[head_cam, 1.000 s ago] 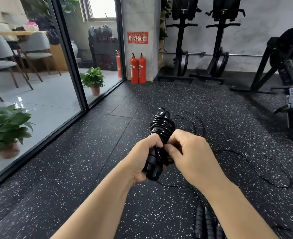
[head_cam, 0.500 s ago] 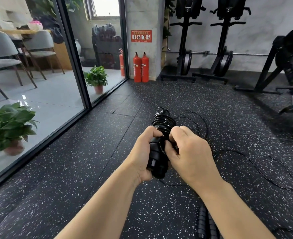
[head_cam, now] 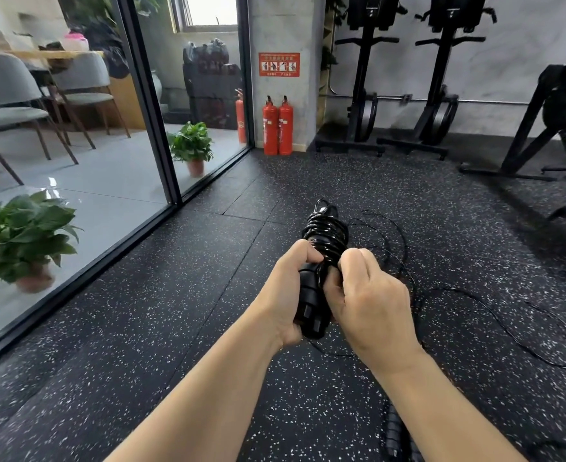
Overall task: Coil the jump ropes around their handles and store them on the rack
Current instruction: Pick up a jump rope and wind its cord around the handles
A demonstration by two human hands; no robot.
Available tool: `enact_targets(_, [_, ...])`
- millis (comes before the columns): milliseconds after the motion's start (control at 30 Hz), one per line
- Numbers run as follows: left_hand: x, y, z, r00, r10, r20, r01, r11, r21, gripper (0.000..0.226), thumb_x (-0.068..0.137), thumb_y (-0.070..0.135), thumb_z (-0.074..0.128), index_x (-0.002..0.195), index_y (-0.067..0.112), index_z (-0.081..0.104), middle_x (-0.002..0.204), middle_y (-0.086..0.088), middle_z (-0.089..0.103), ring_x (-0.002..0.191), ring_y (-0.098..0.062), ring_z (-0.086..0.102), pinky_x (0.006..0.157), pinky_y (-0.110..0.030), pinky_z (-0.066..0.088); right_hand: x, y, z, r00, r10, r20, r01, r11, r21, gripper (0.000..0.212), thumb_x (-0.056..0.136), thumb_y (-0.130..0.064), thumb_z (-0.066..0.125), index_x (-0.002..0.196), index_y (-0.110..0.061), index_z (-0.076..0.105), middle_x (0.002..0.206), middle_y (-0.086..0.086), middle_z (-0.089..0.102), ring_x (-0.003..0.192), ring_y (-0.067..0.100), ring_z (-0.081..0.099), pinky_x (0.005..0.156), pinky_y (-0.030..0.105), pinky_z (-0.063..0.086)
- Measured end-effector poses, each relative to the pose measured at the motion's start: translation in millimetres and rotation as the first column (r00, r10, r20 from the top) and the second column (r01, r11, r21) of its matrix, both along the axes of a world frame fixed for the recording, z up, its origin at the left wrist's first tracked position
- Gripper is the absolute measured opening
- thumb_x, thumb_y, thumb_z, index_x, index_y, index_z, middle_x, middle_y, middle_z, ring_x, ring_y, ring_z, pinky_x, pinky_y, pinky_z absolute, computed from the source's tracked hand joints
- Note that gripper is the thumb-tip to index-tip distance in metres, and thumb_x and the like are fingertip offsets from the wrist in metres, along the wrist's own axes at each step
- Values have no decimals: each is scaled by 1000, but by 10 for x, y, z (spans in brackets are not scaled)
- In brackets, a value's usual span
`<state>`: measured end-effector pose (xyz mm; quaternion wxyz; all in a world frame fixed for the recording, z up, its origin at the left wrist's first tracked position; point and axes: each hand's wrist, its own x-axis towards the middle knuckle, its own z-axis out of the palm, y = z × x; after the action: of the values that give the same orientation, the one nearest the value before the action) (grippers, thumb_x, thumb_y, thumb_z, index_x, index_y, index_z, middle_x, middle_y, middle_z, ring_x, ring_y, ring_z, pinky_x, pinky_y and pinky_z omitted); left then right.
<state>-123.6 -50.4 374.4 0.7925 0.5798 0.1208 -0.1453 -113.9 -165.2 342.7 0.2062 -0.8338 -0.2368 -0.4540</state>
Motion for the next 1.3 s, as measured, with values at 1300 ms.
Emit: enact_targets(1300, [59, 97, -11, 997, 4, -74, -11, 995, -97, 28, 81, 26, 47, 57, 13, 56, 55, -4, 53, 47, -20, 49, 57, -27, 40, -50, 43, 89, 991, 61, -118, -62, 998, -2, 19, 89, -22, 48, 84, -7, 56, 86, 6, 53, 56, 21, 50, 38, 30, 38])
